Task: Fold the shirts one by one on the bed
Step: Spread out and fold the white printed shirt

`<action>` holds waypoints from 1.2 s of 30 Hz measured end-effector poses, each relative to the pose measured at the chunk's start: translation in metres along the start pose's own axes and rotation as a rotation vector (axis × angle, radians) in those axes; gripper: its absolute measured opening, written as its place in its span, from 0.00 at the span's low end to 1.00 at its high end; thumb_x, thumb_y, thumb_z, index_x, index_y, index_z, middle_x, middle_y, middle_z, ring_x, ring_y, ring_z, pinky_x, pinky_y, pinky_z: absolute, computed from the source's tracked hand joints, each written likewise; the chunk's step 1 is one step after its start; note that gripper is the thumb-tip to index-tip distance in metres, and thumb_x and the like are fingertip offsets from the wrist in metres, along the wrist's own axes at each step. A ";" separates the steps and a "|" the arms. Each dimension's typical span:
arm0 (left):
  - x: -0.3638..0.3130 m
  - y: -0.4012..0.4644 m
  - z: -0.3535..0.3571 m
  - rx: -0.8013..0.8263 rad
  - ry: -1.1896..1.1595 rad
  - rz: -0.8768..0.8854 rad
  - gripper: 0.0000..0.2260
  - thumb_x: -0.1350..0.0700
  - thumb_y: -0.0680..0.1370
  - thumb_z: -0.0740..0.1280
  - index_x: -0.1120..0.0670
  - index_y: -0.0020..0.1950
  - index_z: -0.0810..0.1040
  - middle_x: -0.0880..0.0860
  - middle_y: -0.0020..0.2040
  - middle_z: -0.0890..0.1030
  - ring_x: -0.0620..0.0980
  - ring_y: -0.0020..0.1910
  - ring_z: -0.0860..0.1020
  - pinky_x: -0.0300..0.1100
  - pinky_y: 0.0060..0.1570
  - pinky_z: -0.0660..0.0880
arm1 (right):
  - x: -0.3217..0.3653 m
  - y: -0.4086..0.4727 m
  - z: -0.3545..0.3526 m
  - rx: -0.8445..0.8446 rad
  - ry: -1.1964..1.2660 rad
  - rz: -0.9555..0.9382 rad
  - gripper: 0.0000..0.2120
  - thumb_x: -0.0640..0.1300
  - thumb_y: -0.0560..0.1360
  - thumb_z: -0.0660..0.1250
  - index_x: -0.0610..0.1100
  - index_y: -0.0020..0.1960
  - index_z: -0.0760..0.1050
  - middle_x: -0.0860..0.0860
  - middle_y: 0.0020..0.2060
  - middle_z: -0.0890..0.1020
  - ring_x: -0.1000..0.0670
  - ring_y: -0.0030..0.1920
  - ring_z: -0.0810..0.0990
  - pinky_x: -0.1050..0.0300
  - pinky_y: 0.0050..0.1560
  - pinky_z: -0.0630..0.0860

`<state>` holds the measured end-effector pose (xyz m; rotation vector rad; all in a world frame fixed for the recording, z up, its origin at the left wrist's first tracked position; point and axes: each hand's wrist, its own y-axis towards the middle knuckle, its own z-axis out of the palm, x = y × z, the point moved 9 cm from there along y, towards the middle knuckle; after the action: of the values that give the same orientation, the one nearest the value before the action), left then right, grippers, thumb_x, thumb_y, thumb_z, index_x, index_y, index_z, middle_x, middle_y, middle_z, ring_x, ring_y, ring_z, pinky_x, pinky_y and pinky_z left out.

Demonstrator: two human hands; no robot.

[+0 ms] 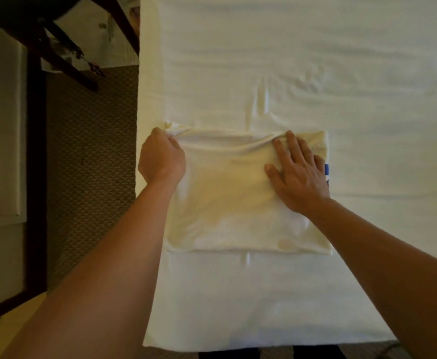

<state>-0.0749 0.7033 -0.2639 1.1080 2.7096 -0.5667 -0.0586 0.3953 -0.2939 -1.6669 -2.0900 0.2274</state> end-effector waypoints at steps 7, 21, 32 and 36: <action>-0.040 -0.038 0.001 -0.123 0.233 0.288 0.15 0.50 0.79 0.63 0.52 0.65 0.73 0.56 0.69 0.71 0.61 0.70 0.67 0.56 0.62 0.63 | 0.005 0.000 0.004 0.029 -0.038 0.028 0.31 0.59 0.84 0.49 0.50 0.83 0.47 0.47 0.82 0.42 0.43 0.81 0.45 0.41 0.76 0.53; -0.066 -0.027 0.048 0.118 0.419 0.595 0.26 0.44 0.79 0.57 0.50 0.77 0.65 0.54 0.77 0.65 0.56 0.80 0.54 0.61 0.72 0.50 | -0.022 0.007 -0.020 -0.139 -0.022 0.011 0.26 0.50 0.77 0.60 0.48 0.74 0.62 0.44 0.78 0.59 0.41 0.77 0.58 0.40 0.69 0.60; -0.089 -0.034 -0.008 0.168 0.420 0.661 0.10 0.45 0.77 0.62 0.50 0.43 0.71 0.50 0.42 0.72 0.60 0.51 0.75 0.53 0.51 0.61 | -0.016 0.037 -0.073 0.116 -0.230 -0.050 0.08 0.46 0.74 0.60 0.50 0.36 0.67 0.52 0.37 0.71 0.47 0.43 0.71 0.50 0.50 0.57; -0.119 -0.049 -0.075 0.012 0.248 0.742 0.11 0.44 0.73 0.61 0.51 0.38 0.67 0.48 0.37 0.68 0.60 0.44 0.75 0.51 0.45 0.60 | -0.016 0.029 -0.138 -0.008 -0.054 -0.021 0.06 0.44 0.73 0.60 0.47 0.37 0.69 0.50 0.33 0.75 0.45 0.38 0.75 0.51 0.51 0.59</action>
<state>-0.0251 0.6254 -0.1473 2.1367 2.1937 -0.3284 0.0313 0.3668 -0.1879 -1.6598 -2.1503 0.2604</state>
